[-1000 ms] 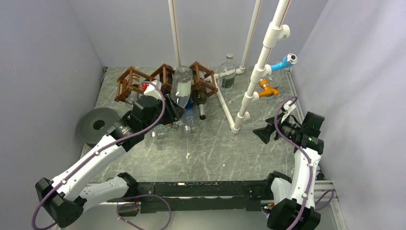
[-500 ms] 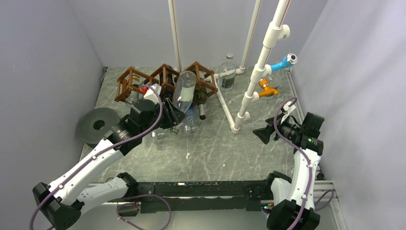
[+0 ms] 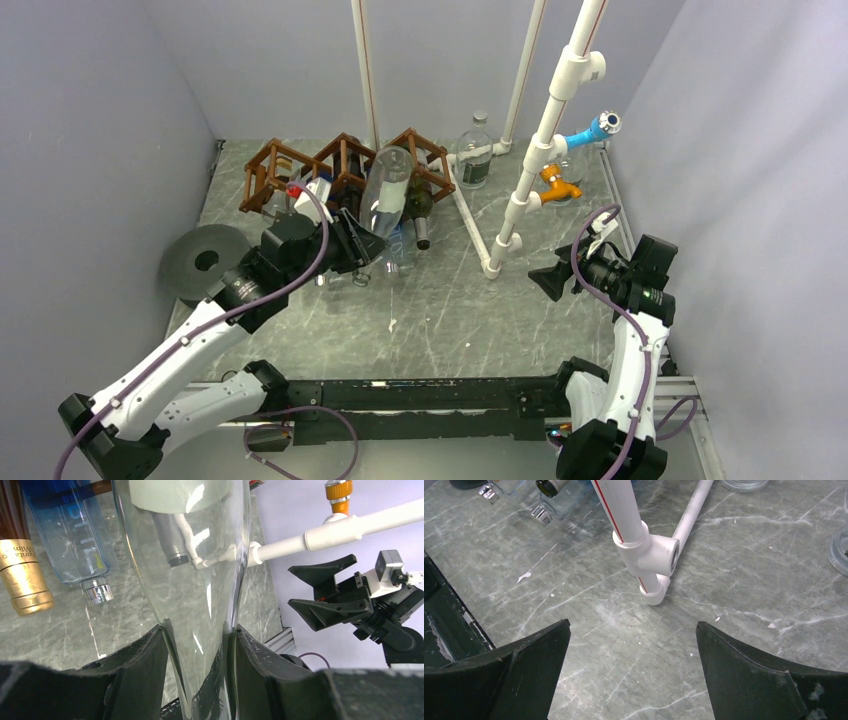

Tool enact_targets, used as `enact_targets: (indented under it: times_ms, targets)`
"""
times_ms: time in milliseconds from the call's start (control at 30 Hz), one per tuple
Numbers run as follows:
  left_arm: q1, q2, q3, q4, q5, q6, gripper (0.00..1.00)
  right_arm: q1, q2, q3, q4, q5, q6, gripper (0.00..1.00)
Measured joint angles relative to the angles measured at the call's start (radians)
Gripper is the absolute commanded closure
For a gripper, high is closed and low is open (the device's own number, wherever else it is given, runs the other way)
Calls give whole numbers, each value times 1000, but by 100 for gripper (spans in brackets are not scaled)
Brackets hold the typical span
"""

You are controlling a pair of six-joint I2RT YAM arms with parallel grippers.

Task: Take the wine bottle off the wine rack
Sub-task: Pick up the wine bottle from the wine rack.

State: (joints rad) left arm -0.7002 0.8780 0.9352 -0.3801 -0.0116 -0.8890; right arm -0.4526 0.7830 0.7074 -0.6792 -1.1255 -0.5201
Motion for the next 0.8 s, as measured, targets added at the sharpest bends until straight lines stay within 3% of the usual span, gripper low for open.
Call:
enact_targets:
  times_ms: [800]
  targets:
    - [-90, -30, -16, -1, 72, -58, 100, 0, -59, 0, -11, -8, -16, 0]
